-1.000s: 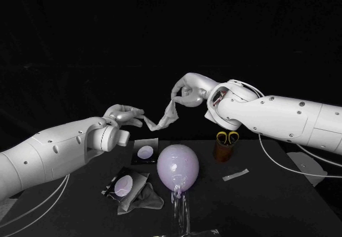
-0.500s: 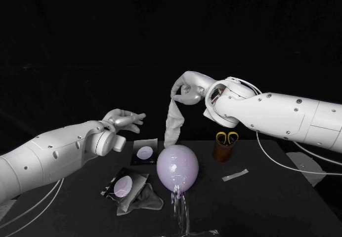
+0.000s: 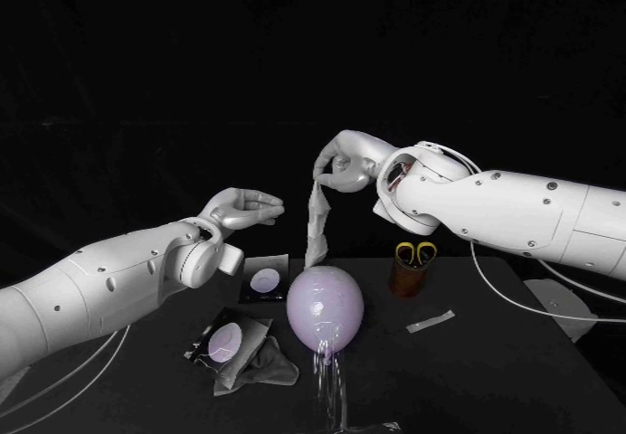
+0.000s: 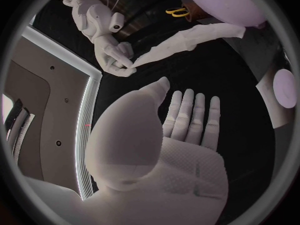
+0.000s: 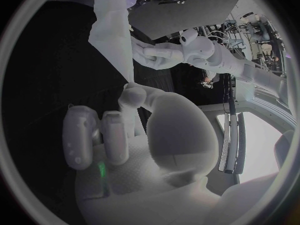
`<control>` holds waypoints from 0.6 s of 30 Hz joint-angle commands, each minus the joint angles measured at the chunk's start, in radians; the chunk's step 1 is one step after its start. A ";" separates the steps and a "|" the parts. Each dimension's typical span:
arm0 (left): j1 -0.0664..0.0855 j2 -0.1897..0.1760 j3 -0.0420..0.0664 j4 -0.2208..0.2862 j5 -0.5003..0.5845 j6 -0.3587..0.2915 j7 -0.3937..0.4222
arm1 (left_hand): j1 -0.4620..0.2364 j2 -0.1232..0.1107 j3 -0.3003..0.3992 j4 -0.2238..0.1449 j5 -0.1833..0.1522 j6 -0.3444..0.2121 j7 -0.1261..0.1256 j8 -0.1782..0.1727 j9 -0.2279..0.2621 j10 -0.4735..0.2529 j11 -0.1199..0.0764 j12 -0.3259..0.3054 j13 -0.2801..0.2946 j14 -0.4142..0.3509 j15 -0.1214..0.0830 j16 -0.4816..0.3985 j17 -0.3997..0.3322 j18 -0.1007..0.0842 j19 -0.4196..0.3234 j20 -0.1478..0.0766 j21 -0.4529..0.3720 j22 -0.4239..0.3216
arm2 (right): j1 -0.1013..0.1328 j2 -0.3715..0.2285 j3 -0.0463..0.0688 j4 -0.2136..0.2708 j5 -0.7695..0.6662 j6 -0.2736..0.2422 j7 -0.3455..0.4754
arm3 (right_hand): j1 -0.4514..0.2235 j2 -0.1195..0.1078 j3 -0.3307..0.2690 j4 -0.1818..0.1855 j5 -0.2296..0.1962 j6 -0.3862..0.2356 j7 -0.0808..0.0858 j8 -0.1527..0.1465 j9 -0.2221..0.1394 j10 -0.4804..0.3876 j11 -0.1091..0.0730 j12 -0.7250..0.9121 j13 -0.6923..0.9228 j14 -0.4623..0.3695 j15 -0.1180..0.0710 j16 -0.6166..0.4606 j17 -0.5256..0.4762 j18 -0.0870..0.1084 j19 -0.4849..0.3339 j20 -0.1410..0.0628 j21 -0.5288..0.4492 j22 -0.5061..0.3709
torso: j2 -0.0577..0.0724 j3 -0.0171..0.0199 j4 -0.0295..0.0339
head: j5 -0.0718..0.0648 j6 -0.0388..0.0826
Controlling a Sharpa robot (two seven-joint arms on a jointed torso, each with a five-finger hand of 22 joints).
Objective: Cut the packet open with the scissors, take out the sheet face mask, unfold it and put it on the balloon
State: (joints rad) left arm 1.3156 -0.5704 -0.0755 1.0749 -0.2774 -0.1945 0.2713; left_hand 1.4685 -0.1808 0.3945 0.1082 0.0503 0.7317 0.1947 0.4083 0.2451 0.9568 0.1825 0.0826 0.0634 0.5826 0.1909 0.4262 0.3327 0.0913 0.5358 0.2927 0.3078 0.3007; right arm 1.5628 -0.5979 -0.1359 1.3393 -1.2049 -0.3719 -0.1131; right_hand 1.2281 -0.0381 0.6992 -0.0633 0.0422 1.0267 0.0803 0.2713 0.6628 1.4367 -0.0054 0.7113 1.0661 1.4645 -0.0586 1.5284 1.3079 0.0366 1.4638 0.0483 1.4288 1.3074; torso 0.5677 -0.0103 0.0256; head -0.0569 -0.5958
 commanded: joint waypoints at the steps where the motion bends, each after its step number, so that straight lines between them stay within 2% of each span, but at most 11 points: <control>1: 0.001 0.011 0.006 0.012 0.001 0.115 0.164 | 0.004 -0.012 -0.008 -0.018 -0.003 -0.035 -0.008 -0.024 -0.014 -0.060 -0.031 -0.019 -0.001 -0.076 0.044 -0.075 -0.048 -0.025 -0.043 -0.001 -0.047 -0.037 | 0.002 0.002 0.001 0.000 0.003 -0.019 0.011 | 0.010 -0.001 0.007 -0.002 0.007 0.013 -0.006 0.027 0.028 0.004 -0.002 0.004 0.001 0.092 -0.008 0.003 0.214 -0.004 0.033 -0.003 -0.001 0.220 | -0.001 0.0001 0.0004 | -0.002 0.000; 2: 0.001 0.013 0.007 0.014 -0.007 0.126 0.171 | 0.000 -0.014 -0.013 -0.021 -0.002 -0.041 -0.011 -0.029 -0.017 -0.075 -0.035 -0.019 0.000 -0.107 0.051 -0.104 -0.069 -0.027 -0.060 -0.001 -0.063 -0.050 | 0.002 0.003 0.001 0.000 0.003 -0.021 0.013 | 0.010 -0.001 0.007 -0.002 0.007 0.013 -0.006 0.027 0.028 0.004 -0.002 0.004 0.001 0.092 -0.008 0.003 0.214 -0.004 0.033 -0.003 -0.001 0.220 | -0.001 -0.0001 0.0000 | -0.002 0.000; 3: 0.001 0.018 0.009 0.016 -0.018 0.138 0.178 | -0.005 -0.021 -0.023 -0.025 -0.004 -0.059 -0.017 -0.040 -0.022 -0.103 -0.040 -0.022 -0.002 -0.175 0.051 -0.155 -0.105 -0.031 -0.094 0.000 -0.088 -0.070 | 0.002 0.003 0.001 0.000 0.004 -0.023 0.015 | 0.010 -0.001 0.007 -0.002 0.007 0.013 -0.006 0.027 0.028 0.004 -0.002 0.004 0.001 0.092 -0.008 0.003 0.214 -0.004 0.033 -0.003 -0.001 0.220 | -0.001 0.0001 -0.0001 | -0.001 0.000; 4: 0.001 0.022 0.010 0.016 -0.027 0.148 0.183 | -0.005 -0.021 -0.023 -0.025 -0.004 -0.059 -0.017 -0.040 -0.022 -0.103 -0.040 -0.022 -0.002 -0.175 0.051 -0.155 -0.105 -0.031 -0.094 0.000 -0.088 -0.070 | 0.002 0.003 0.001 0.000 0.004 -0.025 0.016 | 0.010 -0.001 0.007 -0.002 0.007 0.013 -0.006 0.027 0.028 0.004 -0.002 0.004 0.001 0.092 -0.008 0.003 0.214 -0.004 0.033 -0.003 -0.001 0.220 | -0.001 0.0001 0.0002 | -0.001 0.000; 5: 0.001 0.026 0.011 0.016 -0.033 0.156 0.187 | -0.018 -0.029 -0.045 -0.027 -0.002 -0.098 -0.026 -0.064 -0.033 -0.155 -0.050 -0.023 -0.002 -0.246 0.046 -0.211 -0.145 -0.033 -0.144 0.002 -0.125 -0.100 | 0.002 0.004 0.001 0.001 0.005 -0.026 0.018 | 0.010 -0.001 0.007 -0.002 0.007 0.013 -0.006 0.027 0.028 0.004 -0.002 0.004 0.001 0.092 -0.008 0.003 0.214 -0.004 0.033 -0.003 -0.001 0.220 | -0.001 0.0004 0.0006 | 0.000 0.001; 6: 0.001 0.030 0.011 0.017 -0.039 0.166 0.190 | -0.021 -0.027 -0.056 -0.028 -0.002 -0.121 -0.029 -0.078 -0.041 -0.172 -0.054 -0.022 -0.001 -0.260 0.045 -0.224 -0.154 -0.033 -0.155 0.002 -0.135 -0.109 | 0.002 0.004 0.001 0.002 0.005 -0.028 0.019 | 0.010 -0.001 0.007 -0.002 0.007 0.013 -0.006 0.027 0.028 0.004 -0.002 0.004 0.001 0.092 -0.008 0.003 0.214 -0.004 0.033 -0.003 -0.001 0.220 | -0.001 0.0005 0.0006 | 0.000 0.001; 9: 0.001 0.038 0.013 0.021 -0.047 0.184 0.195 | -0.032 -0.021 -0.099 -0.025 -0.002 -0.173 -0.035 -0.113 -0.058 -0.233 -0.055 -0.021 -0.002 -0.274 0.044 -0.247 -0.169 -0.033 -0.173 0.001 -0.157 -0.128 | 0.002 0.004 0.001 0.004 0.006 -0.029 0.022 | 0.010 -0.001 0.007 -0.002 0.007 0.013 -0.006 0.027 0.028 0.004 -0.002 0.004 0.001 0.092 -0.008 0.003 0.214 -0.004 0.033 -0.003 -0.001 0.220 | -0.001 0.0000 -0.0006 | -0.001 0.001; 13: 0.001 0.048 0.014 0.030 -0.055 0.207 0.196 | -0.034 -0.013 -0.138 -0.024 -0.003 -0.186 -0.031 -0.124 -0.063 -0.268 -0.056 -0.023 -0.004 -0.279 0.049 -0.260 -0.178 -0.033 -0.173 0.003 -0.167 -0.137 | 0.002 0.005 0.001 0.007 0.007 -0.031 0.026 | 0.010 -0.001 0.007 -0.002 0.007 0.013 -0.006 0.027 0.028 0.004 -0.002 0.004 0.001 0.092 -0.008 0.003 0.214 -0.004 0.033 -0.003 -0.001 0.220 | -0.001 0.0000 0.0010 | 0.000 0.001; 18: 0.002 0.058 0.015 0.029 -0.071 0.225 0.187 | -0.020 0.002 -0.158 -0.028 -0.003 -0.178 -0.027 -0.123 -0.061 -0.250 -0.052 -0.018 -0.001 -0.262 0.051 -0.259 -0.176 -0.032 -0.164 0.002 -0.170 -0.140 | 0.002 0.007 0.001 0.011 0.007 -0.035 0.030 | 0.010 -0.001 0.008 -0.002 0.007 0.013 -0.006 0.027 0.029 0.004 -0.001 0.001 0.000 0.092 -0.008 0.002 0.213 -0.003 0.032 -0.003 -0.003 0.220 | -0.001 0.0001 0.0019 | 0.000 0.003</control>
State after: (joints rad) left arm 1.3160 -0.5158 -0.0620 1.1027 -0.3230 -0.0228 0.4325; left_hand 1.4541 -0.1828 0.2409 0.0796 0.0502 0.5544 0.1665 0.2861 0.1836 0.7049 0.1306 0.0660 0.0616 0.3202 0.2418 0.1720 0.1566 0.0682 0.3681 0.2935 0.1421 0.1609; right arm 1.5634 -0.5924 -0.1358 1.3479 -1.1959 -0.3952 -0.0993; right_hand 1.2281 -0.0381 0.7023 -0.0664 0.0462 1.0287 0.0823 0.2713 0.6628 1.4381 -0.0069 0.7113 1.0655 1.4668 -0.0609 1.5278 1.3079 0.0366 1.4635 0.0483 1.4287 1.3080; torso 0.5670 -0.0100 0.0267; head -0.0565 -0.5947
